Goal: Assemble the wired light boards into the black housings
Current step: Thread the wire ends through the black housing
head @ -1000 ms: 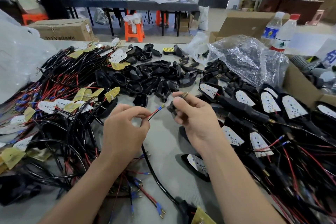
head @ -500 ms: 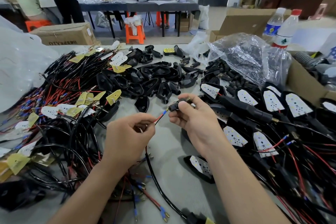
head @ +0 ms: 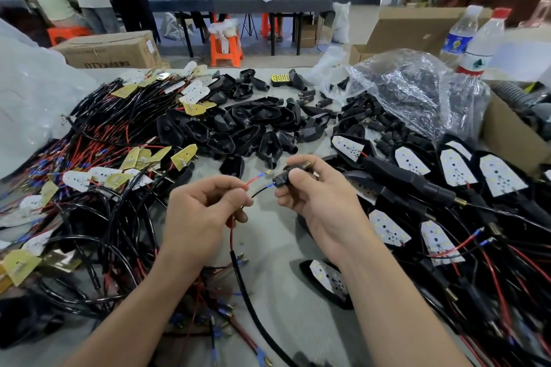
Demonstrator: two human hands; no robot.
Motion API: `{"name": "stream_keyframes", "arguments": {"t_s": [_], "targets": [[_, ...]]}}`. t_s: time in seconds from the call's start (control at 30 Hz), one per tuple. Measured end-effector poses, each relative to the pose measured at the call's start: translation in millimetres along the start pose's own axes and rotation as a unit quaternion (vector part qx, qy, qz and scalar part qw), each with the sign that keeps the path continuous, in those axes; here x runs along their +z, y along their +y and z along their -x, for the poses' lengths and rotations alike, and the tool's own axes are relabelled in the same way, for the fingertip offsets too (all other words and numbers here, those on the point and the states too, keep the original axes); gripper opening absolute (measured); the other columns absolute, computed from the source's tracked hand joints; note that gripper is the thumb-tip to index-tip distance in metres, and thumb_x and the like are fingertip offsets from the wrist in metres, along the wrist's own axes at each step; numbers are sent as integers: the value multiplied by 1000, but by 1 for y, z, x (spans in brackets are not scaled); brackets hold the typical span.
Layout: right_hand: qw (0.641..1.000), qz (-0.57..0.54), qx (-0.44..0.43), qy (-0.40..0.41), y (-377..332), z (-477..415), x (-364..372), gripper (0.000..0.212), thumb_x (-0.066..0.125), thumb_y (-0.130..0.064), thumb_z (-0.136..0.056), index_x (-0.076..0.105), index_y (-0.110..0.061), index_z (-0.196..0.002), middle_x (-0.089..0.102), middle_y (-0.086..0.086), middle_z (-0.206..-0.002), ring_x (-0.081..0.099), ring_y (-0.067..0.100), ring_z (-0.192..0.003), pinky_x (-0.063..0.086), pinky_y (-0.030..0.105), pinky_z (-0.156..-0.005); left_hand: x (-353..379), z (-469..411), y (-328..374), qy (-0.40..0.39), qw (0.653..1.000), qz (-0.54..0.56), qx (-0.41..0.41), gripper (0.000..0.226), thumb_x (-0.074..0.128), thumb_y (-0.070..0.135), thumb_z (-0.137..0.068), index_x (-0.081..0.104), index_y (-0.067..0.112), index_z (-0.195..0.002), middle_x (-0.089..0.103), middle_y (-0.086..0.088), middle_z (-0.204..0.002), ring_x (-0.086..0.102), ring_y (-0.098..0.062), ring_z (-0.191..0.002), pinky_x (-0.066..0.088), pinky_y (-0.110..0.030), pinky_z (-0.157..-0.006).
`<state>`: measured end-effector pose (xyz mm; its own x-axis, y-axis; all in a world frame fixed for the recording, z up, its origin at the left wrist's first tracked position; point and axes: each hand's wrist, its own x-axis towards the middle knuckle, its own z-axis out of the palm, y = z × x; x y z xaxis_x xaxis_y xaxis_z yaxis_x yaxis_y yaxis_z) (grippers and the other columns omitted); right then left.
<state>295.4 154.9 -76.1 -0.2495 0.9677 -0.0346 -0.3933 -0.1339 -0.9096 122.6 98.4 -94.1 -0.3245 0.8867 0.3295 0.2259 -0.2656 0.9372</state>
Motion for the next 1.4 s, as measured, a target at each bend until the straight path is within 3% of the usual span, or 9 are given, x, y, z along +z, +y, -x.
{"name": "stream_keyframes", "arguments": {"t_s": [0.17,0.33,0.47,0.6,0.7,0.9,1.03,1.23,1.4], "targets": [[999,4,-26,23,1,1,4,20,51,7,-99,63,-9,-102,61,9,-75,63,20,-63,57,28,-63,5,4,-5,-24,999,-3,-27,30,67,7,-94,73,34,-83,79,-6,-80,77,-25,-71,61,-28,-62],[994,-65,-59,71,-2,0,8,19,49,7,-100,61,-8,-104,58,19,-89,64,18,-62,57,27,-60,10,6,-10,-48,984,-173,-1,19,71,23,-94,68,42,-89,77,20,-90,72,-16,-79,54,-29,-70],[997,-44,-39,42,-3,0,6,23,48,7,-100,62,-11,-103,65,17,-91,65,18,-66,57,27,-63,9,6,-10,-69,974,-215,-10,23,69,18,-94,66,41,-92,69,40,-102,64,18,-98,45,-20,-78],[999,-4,-32,24,-2,2,6,26,48,8,-99,63,-13,-101,70,14,-93,67,17,-82,60,30,-72,7,6,-14,-37,974,-222,2,19,71,25,-92,68,44,-91,74,26,-85,68,1,-74,48,-30,-61],[999,-28,-31,29,-4,4,4,24,48,8,-100,62,-11,-101,67,16,-96,65,24,-90,61,35,-77,5,6,-11,-31,984,-173,-7,7,67,42,-85,68,41,-91,76,16,-81,72,-13,-70,60,-44,-70],[998,-55,3,-14,-8,9,7,20,47,8,-101,60,-7,-105,67,17,-94,68,27,-84,63,40,-81,2,6,-7,-36,985,-167,11,13,59,48,-80,68,44,-89,74,16,-75,69,-6,-57,59,-36,-60],[999,-40,6,-22,-12,11,3,20,48,8,-100,60,-7,-105,66,21,-98,68,26,-82,63,40,-83,2,7,-8,-28,975,-216,31,15,68,32,-89,67,47,-89,73,17,-73,64,-11,-53,57,-35,-54],[999,-3,-14,-30,-12,12,1,24,50,11,-97,62,-8,-103,68,19,-98,67,24,-87,62,40,-86,2,13,-7,10,967,-242,79,26,78,17,-88,69,41,-91,71,19,-73,68,-9,-64,51,-19,-57],[1000,-29,-6,-2,-7,11,2,22,52,9,-98,64,-7,-106,70,16,-92,70,24,-83,63,37,-80,3,13,-2,21,973,-202,109,14,74,29,-83,71,40,-91,71,14,-70,66,-14,-58,52,-31,-56]]}}
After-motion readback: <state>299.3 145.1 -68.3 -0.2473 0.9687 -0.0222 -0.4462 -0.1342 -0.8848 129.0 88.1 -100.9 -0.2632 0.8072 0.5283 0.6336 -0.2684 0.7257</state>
